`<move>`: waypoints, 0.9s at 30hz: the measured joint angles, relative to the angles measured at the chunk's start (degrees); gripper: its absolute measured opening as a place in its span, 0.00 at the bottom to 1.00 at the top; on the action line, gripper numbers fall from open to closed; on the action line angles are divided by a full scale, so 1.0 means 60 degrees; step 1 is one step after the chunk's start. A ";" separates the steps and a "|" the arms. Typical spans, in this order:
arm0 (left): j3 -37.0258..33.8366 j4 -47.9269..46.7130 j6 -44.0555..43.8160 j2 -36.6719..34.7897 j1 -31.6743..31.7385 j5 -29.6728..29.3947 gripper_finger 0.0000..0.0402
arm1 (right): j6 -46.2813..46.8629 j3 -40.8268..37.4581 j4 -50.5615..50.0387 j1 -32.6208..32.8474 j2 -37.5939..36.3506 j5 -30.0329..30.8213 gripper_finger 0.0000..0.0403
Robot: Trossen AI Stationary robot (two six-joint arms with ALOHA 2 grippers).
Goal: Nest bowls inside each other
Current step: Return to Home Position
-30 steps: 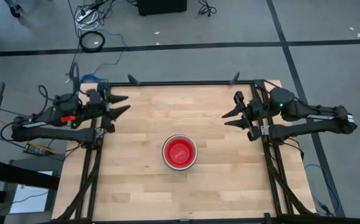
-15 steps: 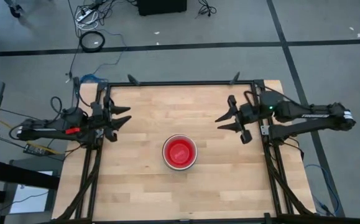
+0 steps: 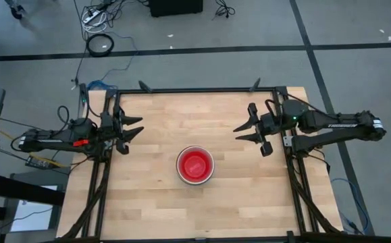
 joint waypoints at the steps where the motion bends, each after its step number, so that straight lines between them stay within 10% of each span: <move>1: 0.0000 -0.0008 0.0000 0.0000 0.0000 0.0000 0.47 | -0.0011 -0.0001 -0.0053 -0.0023 -0.0100 0.0001 0.26; 27: 0.0000 -0.0538 0.0315 0.0004 0.0000 -0.0046 0.47 | 0.0519 -0.4123 0.1153 -0.0197 -0.4185 0.0814 0.26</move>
